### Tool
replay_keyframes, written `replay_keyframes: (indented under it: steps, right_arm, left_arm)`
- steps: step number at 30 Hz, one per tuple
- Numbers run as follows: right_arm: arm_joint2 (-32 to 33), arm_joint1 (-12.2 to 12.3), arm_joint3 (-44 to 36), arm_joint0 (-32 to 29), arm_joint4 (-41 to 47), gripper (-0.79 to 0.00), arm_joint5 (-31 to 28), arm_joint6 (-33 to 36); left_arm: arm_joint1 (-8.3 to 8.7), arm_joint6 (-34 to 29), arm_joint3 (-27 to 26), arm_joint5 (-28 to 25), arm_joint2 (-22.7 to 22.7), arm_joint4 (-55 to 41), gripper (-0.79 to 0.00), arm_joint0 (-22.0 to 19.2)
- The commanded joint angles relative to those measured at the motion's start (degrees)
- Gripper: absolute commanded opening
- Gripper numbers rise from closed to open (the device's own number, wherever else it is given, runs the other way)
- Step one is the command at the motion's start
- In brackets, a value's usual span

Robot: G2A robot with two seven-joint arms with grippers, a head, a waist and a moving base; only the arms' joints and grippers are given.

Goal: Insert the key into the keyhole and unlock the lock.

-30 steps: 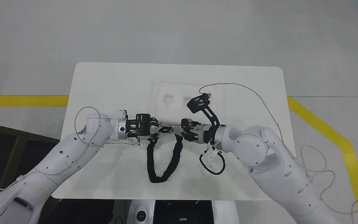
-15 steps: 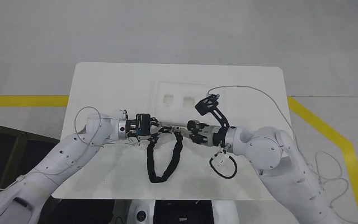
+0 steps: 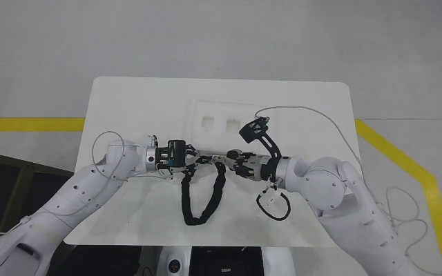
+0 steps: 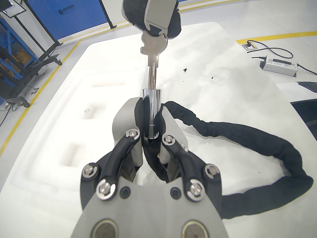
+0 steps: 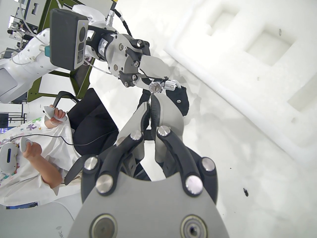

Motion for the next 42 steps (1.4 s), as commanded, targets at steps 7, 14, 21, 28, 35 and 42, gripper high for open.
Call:
replay_keyframes:
  steps: [7,14,21,28,35,42]
  right_arm:
    - [-1.88,-0.43,0.77,2.09,-1.08,-0.785,0.63,-0.13]
    - [-3.97,-0.89,2.20,3.23,-2.02,-0.785,1.45,-0.33]
    - [-5.18,-1.15,1.96,3.55,-2.43,-0.785,1.66,-0.04]
    - [-6.01,-1.42,2.73,3.95,-3.60,-0.785,2.79,-0.40]
    - [-6.42,-1.62,3.13,4.34,-4.53,-0.785,3.34,-0.35]
    - [-8.02,-2.06,3.35,5.20,-5.99,-0.785,4.53,-0.06]
  left_arm:
    - [0.00,0.00,0.00,0.00,0.00,0.00,-0.785,0.00]
    - [0.00,0.00,0.00,0.00,0.00,0.00,-0.785,0.00]
    - [0.00,0.00,0.00,0.00,0.00,0.00,-0.785,0.00]
    - [0.00,0.00,0.00,0.00,0.00,0.00,-0.785,0.00]
    - [0.00,0.00,0.00,0.00,0.00,0.00,-0.785,0.00]
    - [0.00,0.00,0.00,0.00,0.00,0.00,-0.785,0.00]
